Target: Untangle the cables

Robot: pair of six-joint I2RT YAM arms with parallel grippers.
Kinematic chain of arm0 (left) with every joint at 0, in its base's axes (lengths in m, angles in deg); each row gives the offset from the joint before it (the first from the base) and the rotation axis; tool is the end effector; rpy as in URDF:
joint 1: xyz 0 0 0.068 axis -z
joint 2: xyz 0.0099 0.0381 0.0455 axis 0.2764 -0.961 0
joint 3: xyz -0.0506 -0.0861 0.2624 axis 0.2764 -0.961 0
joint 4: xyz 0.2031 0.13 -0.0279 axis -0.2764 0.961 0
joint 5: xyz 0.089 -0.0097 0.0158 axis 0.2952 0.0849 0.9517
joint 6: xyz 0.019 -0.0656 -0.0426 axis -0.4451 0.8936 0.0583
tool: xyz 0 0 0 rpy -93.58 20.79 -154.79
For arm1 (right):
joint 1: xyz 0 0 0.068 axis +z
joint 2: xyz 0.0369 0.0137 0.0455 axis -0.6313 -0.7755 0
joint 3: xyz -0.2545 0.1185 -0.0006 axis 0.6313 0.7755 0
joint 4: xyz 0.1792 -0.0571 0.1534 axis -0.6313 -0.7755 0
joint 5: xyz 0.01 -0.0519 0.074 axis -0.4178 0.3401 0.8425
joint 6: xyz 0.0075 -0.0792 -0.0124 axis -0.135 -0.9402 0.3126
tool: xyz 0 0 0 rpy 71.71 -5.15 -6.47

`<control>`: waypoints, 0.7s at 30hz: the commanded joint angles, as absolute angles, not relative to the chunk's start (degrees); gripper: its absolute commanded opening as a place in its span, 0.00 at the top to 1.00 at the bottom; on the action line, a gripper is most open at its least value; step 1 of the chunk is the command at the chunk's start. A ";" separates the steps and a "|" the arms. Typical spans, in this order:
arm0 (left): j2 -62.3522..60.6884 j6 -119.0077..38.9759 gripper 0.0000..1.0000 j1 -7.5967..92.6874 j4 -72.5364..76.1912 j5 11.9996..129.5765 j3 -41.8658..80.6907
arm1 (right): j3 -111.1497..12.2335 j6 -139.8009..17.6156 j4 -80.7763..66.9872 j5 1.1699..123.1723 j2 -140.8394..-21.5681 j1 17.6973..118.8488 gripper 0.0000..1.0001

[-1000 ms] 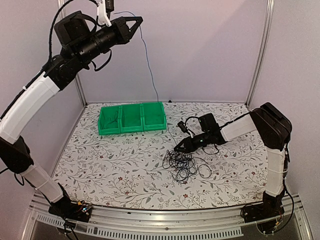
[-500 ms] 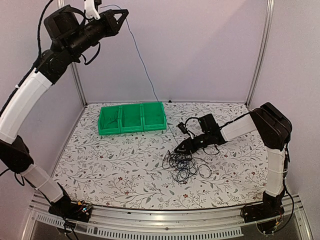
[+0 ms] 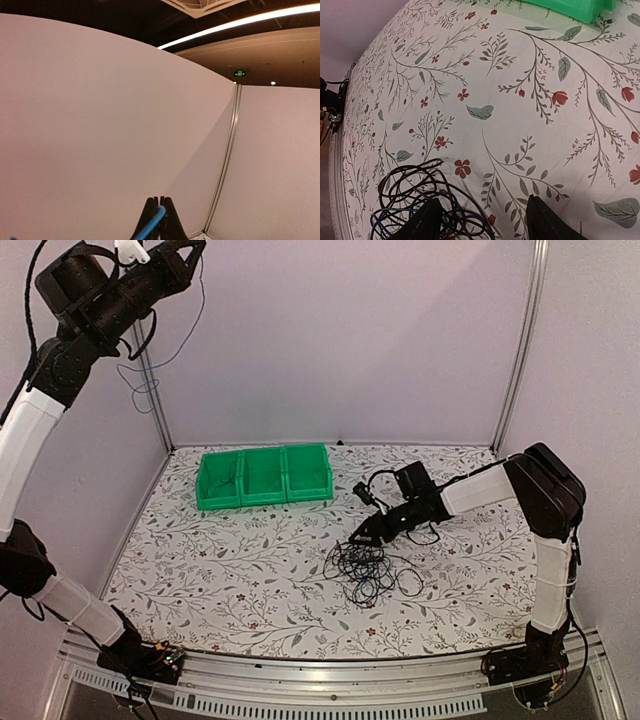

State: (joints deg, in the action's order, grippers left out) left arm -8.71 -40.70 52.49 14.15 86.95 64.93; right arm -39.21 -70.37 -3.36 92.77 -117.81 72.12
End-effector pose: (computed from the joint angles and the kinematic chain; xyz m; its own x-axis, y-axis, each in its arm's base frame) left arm 0.2231 -0.1529 0.6190 0.2315 -0.4036 -0.8851 0.5410 0.8096 -0.2277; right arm 0.3249 0.2621 0.1156 -0.6032 -0.4315 -0.6708 -0.7922 0.4215 0.4413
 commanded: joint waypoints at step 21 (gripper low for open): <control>-6.23 -29.57 1.00 32.34 22.92 88.45 51.48 | -47.84 -93.77 -38.60 106.46 -101.91 65.60 0.07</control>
State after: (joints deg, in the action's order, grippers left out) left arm -3.68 -32.94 36.03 21.41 95.02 50.31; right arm -48.37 -90.50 -34.24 105.73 -105.35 65.45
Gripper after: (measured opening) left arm 0.018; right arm 0.932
